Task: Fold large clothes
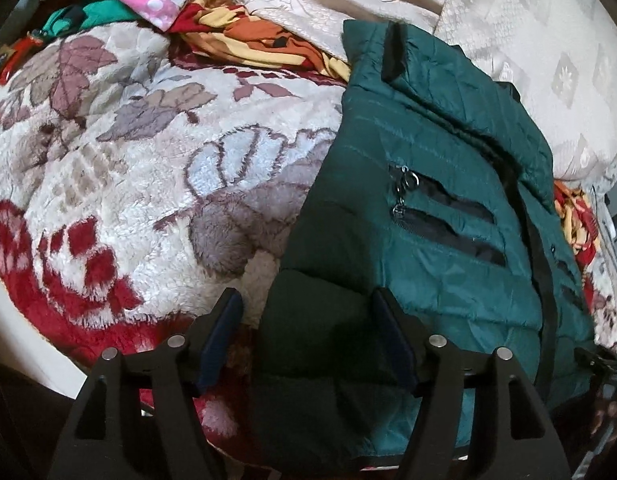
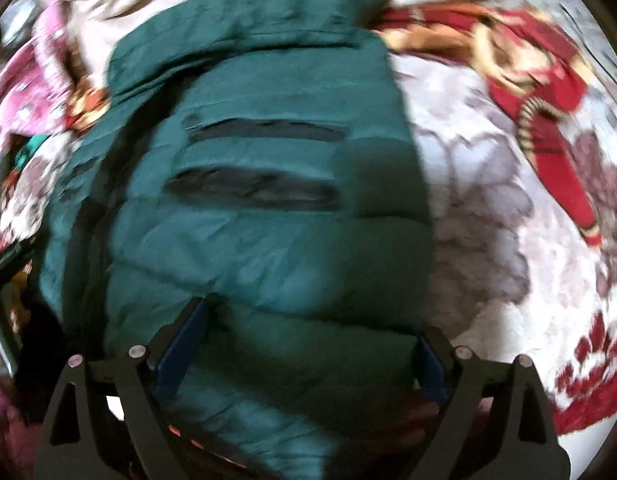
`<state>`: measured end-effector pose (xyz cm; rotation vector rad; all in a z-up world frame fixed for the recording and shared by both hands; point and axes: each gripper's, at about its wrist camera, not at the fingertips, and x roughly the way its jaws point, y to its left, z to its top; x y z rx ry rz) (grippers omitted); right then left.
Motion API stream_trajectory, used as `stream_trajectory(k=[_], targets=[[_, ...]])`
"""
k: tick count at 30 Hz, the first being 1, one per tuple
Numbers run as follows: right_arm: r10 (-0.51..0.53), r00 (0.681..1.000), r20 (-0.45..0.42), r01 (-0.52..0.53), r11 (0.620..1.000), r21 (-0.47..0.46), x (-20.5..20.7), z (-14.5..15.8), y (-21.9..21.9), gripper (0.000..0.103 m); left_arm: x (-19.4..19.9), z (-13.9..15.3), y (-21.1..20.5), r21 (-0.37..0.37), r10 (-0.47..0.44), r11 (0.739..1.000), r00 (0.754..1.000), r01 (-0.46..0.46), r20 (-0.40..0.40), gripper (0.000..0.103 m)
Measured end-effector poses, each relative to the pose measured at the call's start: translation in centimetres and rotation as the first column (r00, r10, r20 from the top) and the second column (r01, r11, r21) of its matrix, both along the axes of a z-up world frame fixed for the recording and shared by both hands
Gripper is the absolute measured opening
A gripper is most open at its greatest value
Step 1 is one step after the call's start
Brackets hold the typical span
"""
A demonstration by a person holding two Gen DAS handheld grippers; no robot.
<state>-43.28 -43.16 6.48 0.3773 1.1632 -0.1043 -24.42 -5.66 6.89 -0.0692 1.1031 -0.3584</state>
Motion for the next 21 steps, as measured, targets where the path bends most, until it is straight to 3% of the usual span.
stream_trajectory(k=[3,7,10,11,12,14,17,19,20,21], targets=[[0.037,0.999,-0.010,-0.038,0.999,-0.025,0.1,-0.3,0.6,0.094,0.0,-0.1,-0.2,0.010,0.004,1.000,1.000,-0.004,0.004,0.050],[-0.003,1.000,-0.029,0.003,1.000,0.002,0.2,-1.0,0.1,0.099,0.0,-0.2,-0.3,0.018,0.000,1.000,1.000,0.000,0.012,0.051],[0.013,1.000,-0.015,-0.013,1.000,-0.013,0.2,-0.6,0.5,0.096,0.0,-0.2,-0.4,0.023,-0.003,1.000,1.000,0.003,0.014,0.051],[0.017,1.000,0.005,-0.017,1.000,-0.015,0.0,-0.2,0.6,0.079,-0.1,-0.2,-0.4,0.024,-0.004,1.000,1.000,0.003,0.013,0.051],[0.015,0.999,0.034,-0.014,1.000,-0.018,-0.2,0.4,0.7,0.052,0.0,-0.2,-0.4,0.026,-0.004,1.000,1.000,0.004,0.012,0.051],[0.021,0.997,0.081,-0.021,1.000,0.000,-0.5,1.9,0.5,0.039,-0.1,-0.2,-0.4,0.029,-0.001,1.000,1.000,0.001,0.011,0.051],[0.031,0.996,0.088,-0.035,0.998,0.046,-0.7,2.4,-0.2,0.040,-0.1,-0.2,-0.3,0.033,-0.007,0.999,1.000,0.006,0.014,0.051],[0.032,0.999,0.038,-0.034,0.998,0.058,-0.6,1.5,-0.2,0.053,-0.1,-0.3,-0.3,0.036,-0.012,0.999,1.000,0.011,0.019,0.051],[0.030,1.000,-0.002,-0.030,0.996,0.089,-0.5,0.4,-0.1,0.070,-0.2,-0.3,-0.3,0.038,-0.014,0.999,1.000,0.014,0.022,0.052],[0.030,0.999,-0.020,-0.027,0.994,0.108,-0.6,-0.2,0.1,0.080,-0.2,-0.4,-0.4,0.043,-0.017,0.999,1.000,0.016,0.025,0.054]])
